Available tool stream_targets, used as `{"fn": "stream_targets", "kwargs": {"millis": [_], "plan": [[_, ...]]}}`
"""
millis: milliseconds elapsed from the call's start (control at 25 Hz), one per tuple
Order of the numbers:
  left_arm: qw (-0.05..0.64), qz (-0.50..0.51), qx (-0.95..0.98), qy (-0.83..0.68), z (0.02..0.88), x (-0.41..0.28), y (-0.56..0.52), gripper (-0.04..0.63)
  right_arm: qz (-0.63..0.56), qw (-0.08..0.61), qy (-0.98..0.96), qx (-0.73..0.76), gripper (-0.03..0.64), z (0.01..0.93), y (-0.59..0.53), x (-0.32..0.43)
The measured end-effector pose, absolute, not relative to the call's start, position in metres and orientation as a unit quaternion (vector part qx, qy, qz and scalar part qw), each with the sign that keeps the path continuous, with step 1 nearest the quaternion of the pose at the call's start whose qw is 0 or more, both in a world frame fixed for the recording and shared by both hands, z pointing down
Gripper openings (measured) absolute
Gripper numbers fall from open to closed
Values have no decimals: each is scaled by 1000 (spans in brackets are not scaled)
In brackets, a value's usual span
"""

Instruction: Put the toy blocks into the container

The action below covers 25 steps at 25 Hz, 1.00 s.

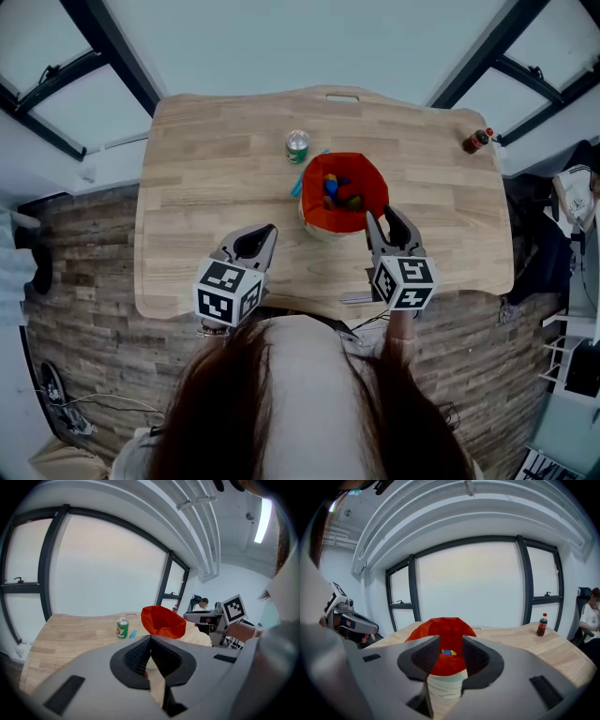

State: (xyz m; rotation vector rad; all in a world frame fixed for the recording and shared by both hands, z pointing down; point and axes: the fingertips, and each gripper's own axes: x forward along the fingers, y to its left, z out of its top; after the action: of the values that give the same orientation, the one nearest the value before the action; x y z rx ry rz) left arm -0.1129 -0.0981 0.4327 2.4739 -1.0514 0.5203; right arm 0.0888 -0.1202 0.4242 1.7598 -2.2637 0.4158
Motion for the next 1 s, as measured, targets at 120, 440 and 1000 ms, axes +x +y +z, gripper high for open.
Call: {"fn": "stream_targets", "kwargs": {"millis": [120, 440, 1000], "plan": [[200, 187, 887, -373, 432, -111, -96, 9, 143, 122, -772, 607, 146, 424, -116, 91], [198, 189, 889, -368, 432, -104, -87, 9, 145, 120, -767, 613, 103, 425, -102, 99], [196, 186, 891, -365, 430, -90, -74, 9, 151, 125, -760, 620, 57, 431, -76, 119]]}}
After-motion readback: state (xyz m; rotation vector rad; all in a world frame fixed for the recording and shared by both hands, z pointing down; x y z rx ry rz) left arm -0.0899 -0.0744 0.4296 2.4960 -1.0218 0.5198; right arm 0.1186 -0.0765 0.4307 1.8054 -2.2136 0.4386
